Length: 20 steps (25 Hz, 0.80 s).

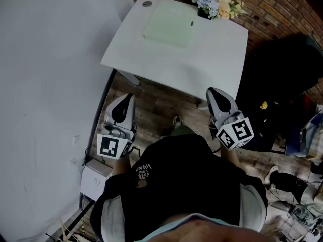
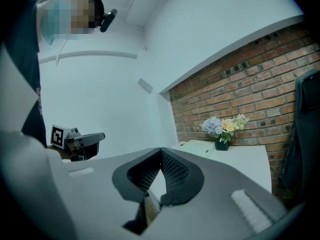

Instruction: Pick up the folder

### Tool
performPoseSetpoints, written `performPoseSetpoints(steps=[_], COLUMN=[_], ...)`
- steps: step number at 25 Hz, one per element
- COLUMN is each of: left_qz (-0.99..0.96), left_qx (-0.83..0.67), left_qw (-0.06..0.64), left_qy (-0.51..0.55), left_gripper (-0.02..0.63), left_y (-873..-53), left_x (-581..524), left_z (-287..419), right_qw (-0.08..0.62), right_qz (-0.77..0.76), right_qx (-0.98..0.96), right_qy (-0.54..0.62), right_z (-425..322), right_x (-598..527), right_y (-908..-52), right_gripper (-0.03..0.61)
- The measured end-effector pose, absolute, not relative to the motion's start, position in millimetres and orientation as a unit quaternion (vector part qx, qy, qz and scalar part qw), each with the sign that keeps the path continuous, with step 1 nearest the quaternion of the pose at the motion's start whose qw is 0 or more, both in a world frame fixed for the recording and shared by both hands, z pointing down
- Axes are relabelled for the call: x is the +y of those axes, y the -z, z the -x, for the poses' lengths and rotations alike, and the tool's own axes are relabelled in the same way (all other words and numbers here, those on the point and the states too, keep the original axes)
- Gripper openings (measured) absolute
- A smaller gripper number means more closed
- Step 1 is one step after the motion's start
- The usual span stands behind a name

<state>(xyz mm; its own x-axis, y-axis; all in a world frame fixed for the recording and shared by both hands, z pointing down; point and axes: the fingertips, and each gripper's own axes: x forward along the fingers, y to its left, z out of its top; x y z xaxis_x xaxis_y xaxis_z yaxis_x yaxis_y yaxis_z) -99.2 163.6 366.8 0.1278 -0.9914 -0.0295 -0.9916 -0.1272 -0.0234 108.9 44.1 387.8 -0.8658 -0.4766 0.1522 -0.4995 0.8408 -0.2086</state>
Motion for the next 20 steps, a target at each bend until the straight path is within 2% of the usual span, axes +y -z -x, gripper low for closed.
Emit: performPoseSetpoints(steps=[20], left_qz=[0.735], left_qx=[0.678], left_qw=[-0.005], left_qy=[0.016], left_gripper=[0.0], left_y=[-376], left_x=[62], left_z=[90], right_qw=[0.049], right_qz=[-0.229], right_qx=[-0.962], right_qy=[-0.138], right_z=[-105], right_x=[-57], right_y=[-404], right_gripper=[-0.002])
